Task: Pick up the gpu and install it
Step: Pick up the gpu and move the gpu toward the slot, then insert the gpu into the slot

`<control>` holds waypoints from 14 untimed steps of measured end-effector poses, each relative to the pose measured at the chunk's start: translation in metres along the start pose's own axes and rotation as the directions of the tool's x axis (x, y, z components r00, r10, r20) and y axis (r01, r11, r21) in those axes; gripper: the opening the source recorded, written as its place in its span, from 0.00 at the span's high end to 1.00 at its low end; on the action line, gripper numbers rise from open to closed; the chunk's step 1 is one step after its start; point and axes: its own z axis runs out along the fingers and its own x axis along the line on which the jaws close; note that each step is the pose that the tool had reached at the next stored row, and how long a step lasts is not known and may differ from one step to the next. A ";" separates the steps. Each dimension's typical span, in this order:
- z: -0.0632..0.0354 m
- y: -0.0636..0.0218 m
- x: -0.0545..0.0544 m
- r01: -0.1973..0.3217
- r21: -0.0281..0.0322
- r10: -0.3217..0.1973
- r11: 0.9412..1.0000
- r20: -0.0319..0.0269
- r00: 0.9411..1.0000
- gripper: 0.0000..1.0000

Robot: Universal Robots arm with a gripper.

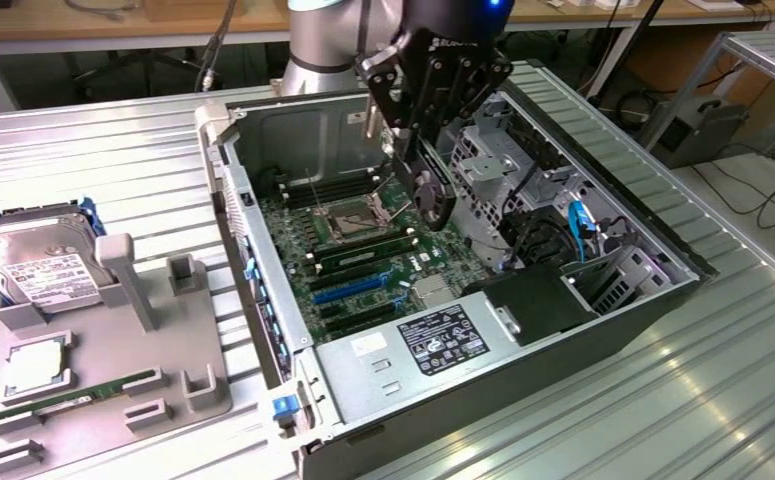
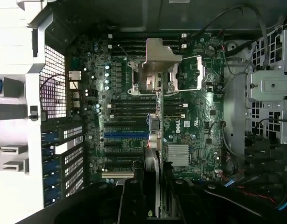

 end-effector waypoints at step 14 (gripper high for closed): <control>0.0105 0.0029 -0.010 0.017 0.001 -0.017 1.000 -0.001 1.000 0.74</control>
